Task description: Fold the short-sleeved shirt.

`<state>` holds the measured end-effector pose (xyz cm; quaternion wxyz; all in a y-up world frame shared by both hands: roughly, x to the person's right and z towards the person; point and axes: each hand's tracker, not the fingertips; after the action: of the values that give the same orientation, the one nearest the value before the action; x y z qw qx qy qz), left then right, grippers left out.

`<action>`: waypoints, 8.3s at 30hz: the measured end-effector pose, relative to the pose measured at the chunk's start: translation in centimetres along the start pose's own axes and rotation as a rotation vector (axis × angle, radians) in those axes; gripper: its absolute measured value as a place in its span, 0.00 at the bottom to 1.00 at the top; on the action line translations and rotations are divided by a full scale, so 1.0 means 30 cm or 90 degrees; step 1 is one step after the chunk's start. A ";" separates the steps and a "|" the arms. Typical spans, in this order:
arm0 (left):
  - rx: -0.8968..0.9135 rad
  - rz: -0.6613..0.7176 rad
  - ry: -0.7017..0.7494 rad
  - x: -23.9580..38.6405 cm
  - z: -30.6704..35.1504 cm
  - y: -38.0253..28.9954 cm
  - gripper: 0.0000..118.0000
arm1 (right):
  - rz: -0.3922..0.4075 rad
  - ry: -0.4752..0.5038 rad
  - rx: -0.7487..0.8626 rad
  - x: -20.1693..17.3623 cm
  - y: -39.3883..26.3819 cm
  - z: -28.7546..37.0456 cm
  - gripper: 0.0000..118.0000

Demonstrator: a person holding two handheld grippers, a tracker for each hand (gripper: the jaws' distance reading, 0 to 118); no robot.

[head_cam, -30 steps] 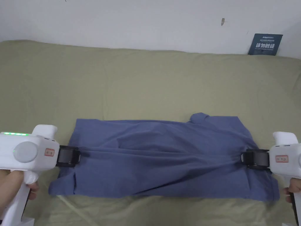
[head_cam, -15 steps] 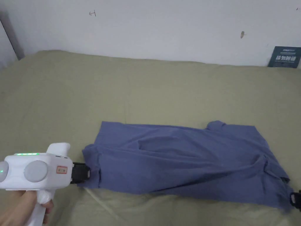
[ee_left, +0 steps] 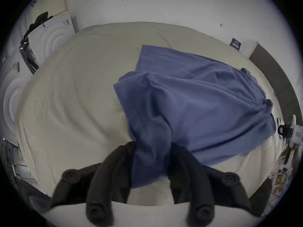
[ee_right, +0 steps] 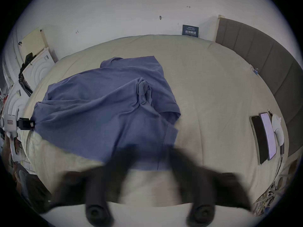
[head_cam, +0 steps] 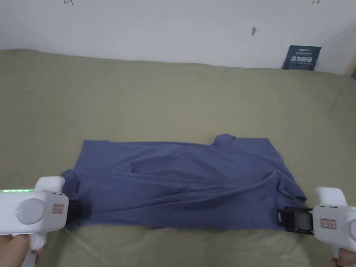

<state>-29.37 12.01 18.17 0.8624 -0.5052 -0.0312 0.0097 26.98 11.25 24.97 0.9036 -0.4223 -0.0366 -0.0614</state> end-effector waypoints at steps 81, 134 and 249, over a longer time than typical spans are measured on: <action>0.013 -0.061 0.047 -0.018 -0.157 0.193 0.03 | 0.056 -0.089 -0.116 0.000 0.165 -0.273 0.87; 0.217 0.007 -0.031 -0.156 0.574 -0.480 0.64 | 0.018 0.060 0.093 -0.119 -0.357 0.574 0.88; -0.185 0.041 -0.436 0.654 0.004 -0.340 0.00 | -0.037 0.061 0.212 -0.256 -0.424 0.695 0.00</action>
<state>-9.95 8.07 27.99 0.7205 -0.5906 -0.3028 0.2011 17.28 19.79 47.07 0.9597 -0.2620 -0.0152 -0.1006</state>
